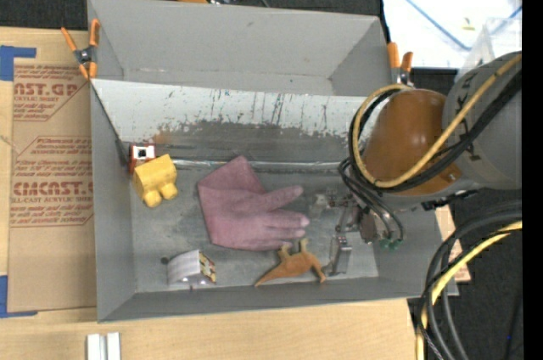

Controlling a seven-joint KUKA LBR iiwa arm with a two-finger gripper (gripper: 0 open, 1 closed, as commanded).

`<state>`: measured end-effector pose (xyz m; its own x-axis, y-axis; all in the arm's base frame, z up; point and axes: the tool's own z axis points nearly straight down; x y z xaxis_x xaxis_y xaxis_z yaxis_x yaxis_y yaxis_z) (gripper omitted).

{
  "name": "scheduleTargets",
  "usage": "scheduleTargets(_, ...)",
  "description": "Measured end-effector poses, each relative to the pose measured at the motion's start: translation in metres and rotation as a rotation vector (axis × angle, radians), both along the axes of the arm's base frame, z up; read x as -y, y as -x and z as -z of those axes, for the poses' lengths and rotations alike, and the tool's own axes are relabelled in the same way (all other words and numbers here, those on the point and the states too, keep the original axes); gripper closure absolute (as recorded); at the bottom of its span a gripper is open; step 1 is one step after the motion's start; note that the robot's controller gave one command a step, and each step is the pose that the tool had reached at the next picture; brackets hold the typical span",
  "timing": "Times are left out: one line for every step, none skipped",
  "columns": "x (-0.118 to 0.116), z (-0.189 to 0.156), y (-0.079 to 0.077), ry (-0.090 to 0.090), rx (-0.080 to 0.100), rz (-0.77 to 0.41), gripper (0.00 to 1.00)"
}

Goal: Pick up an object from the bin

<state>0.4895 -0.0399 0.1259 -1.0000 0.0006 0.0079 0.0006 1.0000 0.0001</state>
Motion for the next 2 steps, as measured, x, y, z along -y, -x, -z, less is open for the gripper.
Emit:
scheduleTargets(0.0,-0.004,-0.002,0.001,0.008,-0.001,0.0)
scheduleTargets(-0.032,0.054,0.002,0.0,0.02,-0.363,0.0)
